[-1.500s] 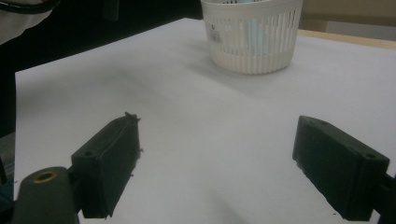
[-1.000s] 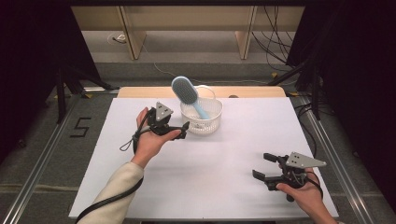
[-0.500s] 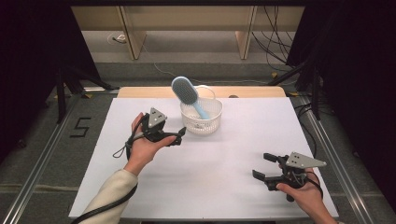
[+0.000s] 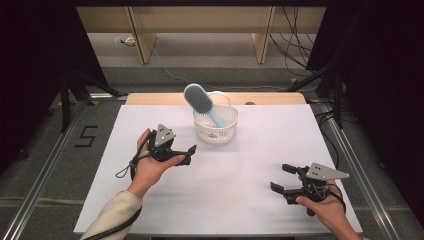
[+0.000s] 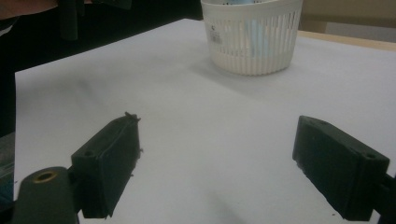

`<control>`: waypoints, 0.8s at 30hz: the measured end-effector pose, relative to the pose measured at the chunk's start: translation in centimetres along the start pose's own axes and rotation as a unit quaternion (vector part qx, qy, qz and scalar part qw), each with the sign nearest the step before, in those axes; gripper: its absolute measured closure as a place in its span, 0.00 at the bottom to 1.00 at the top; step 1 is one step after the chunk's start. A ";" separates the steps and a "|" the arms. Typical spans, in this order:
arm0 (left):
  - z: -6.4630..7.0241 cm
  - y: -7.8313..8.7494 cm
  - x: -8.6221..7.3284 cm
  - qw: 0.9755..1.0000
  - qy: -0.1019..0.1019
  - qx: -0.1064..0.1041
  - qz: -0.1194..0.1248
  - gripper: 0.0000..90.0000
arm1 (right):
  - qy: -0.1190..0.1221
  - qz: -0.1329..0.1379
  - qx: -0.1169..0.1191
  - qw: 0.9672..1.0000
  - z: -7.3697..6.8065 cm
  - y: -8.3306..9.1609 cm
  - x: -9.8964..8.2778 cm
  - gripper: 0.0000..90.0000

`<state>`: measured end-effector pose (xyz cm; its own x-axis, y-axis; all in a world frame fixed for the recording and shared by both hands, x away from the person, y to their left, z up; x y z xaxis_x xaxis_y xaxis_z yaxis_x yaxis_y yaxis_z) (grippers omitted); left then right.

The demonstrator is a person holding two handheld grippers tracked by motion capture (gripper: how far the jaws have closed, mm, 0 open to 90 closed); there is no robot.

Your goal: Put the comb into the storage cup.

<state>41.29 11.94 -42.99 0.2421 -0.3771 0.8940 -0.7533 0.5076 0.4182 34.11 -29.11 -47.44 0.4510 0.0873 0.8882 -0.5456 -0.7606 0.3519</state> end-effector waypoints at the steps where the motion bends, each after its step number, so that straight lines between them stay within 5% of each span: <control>1: 0.0 0.1 -0.1 1.000 -0.001 -0.001 -0.001 0.00 | 0.000 0.000 0.000 1.000 0.0 0.0 0.0 0.18; 24: 1.2 1.8 -2.7 1.000 -0.017 -0.021 -0.013 0.00 | 0.002 -0.001 -0.001 1.000 0.0 0.0 0.0 0.18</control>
<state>38.56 12.97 -44.88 0.2389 -0.4169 0.8770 -0.7211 0.5287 0.4477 34.12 -29.09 -47.46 0.4493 0.0910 0.8887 -0.5464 -0.7591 0.3540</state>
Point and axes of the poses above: each handheld gripper's, and its own axes: y roughly backward along the jaws, x roughly out of its top, z roughly to its right, the point moved 2 cm from there along -y, roughly forward along the jaws, and after that the axes turned 10 degrees about -y, right-handed, at the moved point
